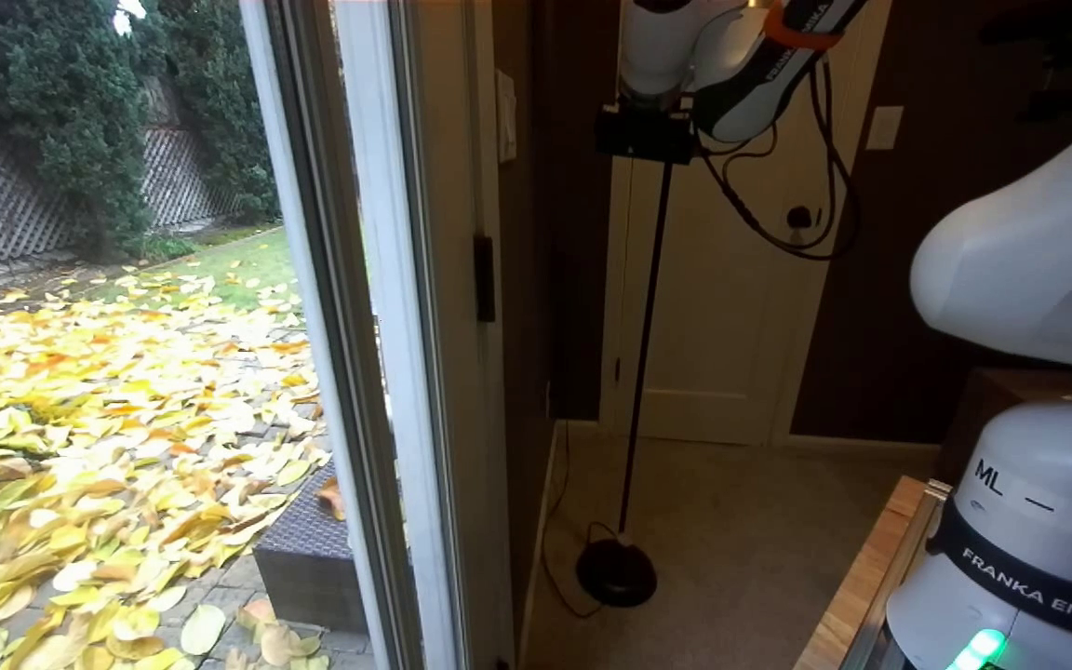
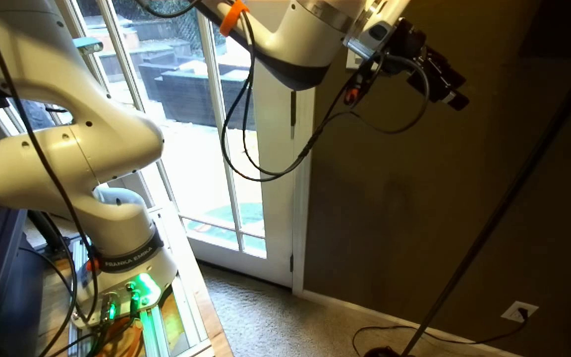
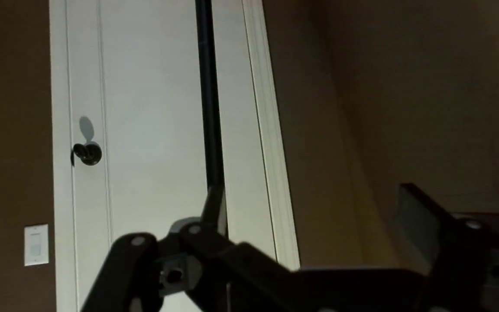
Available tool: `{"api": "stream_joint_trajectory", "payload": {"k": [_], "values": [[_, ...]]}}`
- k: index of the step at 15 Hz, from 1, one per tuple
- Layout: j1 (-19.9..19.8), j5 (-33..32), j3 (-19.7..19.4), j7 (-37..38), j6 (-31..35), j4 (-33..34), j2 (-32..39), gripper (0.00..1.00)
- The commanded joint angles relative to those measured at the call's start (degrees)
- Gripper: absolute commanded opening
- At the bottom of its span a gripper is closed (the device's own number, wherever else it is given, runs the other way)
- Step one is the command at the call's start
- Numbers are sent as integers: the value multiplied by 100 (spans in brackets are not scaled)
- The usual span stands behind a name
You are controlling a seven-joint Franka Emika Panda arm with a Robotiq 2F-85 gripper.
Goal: Move the lamp backwards
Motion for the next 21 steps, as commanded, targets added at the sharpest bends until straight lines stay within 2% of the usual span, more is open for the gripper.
{"api": "stream_joint_trajectory", "payload": {"k": [1, 6, 10, 12, 13, 15, 16, 17, 18, 21], "values": [[-709, -997, 759, 845, -562, 310, 338, 100], [-1453, -1970, 1683, 1613, -1435, 441, 860, 100], [-1881, -2627, 2368, 2102, -2225, 547, 1390, 100], [-2012, -2771, 2605, 2111, -2636, 566, 1666, 100], [-1849, -2426, 2344, 1986, -2306, 435, 1180, 100], [-1921, -2485, 2469, 1992, -2502, 464, 1382, 100], [-784, -2566, 1405, 1953, -2662, 467, 1599, 100], [-789, -2562, 1397, 1954, -2637, 479, 1605, 100], [-1940, -2692, 2521, 2244, -2636, 522, 1557, 100], [-1979, -2931, 2542, 2480, -2845, 609, 1754, 100]]}}
